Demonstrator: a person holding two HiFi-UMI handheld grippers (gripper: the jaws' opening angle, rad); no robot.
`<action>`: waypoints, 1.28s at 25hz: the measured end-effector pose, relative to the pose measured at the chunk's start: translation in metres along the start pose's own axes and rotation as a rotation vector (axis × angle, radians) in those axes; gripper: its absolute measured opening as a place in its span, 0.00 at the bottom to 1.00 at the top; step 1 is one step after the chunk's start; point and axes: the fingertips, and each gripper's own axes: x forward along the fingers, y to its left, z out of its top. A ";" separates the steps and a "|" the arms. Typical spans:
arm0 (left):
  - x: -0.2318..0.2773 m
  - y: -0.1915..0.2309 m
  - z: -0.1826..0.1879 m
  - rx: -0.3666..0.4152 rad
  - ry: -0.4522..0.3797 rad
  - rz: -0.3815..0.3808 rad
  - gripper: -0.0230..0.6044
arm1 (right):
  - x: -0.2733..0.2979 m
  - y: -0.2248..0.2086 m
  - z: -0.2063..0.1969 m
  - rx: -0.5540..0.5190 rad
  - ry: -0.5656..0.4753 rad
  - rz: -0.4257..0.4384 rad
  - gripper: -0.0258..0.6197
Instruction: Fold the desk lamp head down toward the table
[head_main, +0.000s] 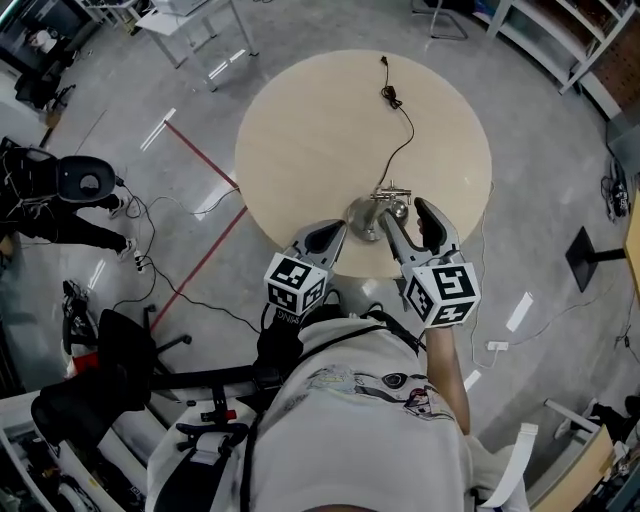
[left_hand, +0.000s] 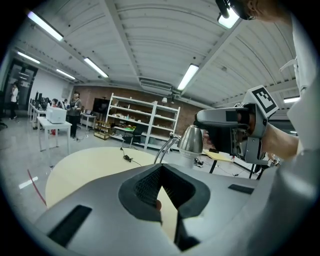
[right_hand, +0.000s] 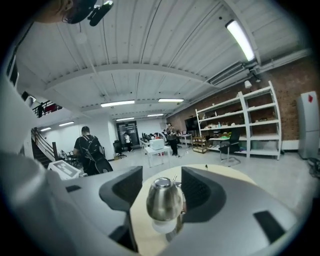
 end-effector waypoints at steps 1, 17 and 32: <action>0.000 0.002 0.000 -0.002 0.000 0.002 0.04 | 0.005 0.001 -0.003 -0.012 0.016 -0.004 0.39; 0.005 0.012 -0.005 -0.025 0.013 0.019 0.04 | 0.023 0.005 -0.025 -0.097 0.141 -0.038 0.38; 0.003 0.013 -0.017 -0.038 0.045 0.014 0.03 | 0.002 0.017 -0.059 -0.138 0.199 -0.048 0.38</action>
